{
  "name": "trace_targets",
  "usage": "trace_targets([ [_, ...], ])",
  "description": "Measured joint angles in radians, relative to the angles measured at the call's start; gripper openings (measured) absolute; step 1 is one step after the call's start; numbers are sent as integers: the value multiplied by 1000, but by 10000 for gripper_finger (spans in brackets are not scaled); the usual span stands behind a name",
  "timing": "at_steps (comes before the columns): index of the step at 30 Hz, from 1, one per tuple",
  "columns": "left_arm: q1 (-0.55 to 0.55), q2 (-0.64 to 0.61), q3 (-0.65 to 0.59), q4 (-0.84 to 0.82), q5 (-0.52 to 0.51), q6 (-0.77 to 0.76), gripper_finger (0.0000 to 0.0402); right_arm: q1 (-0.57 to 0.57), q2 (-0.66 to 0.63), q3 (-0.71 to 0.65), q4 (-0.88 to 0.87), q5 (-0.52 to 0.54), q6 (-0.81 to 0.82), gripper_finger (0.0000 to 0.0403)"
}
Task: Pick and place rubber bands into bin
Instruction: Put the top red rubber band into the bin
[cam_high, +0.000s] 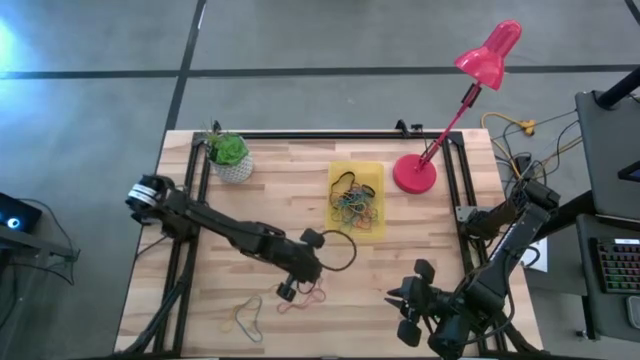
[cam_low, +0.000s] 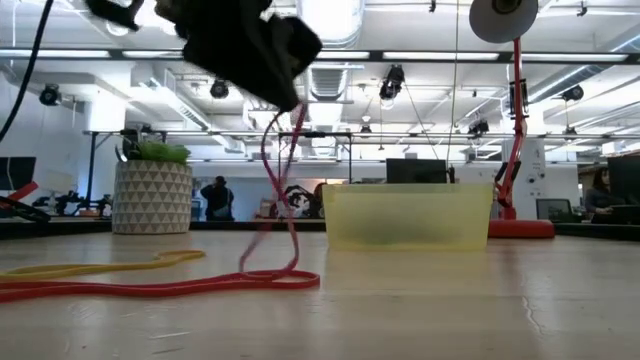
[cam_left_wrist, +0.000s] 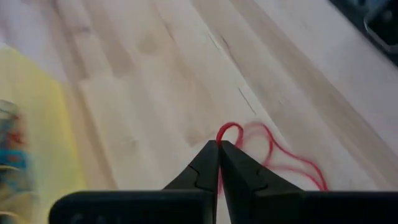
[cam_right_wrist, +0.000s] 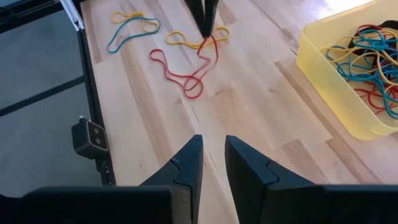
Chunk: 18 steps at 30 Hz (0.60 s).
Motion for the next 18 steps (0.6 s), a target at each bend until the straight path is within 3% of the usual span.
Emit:
trace_targets([
  [18,143,-139,11,209,-109,1,0,0,0,-3,-22,0,-6,58],
])
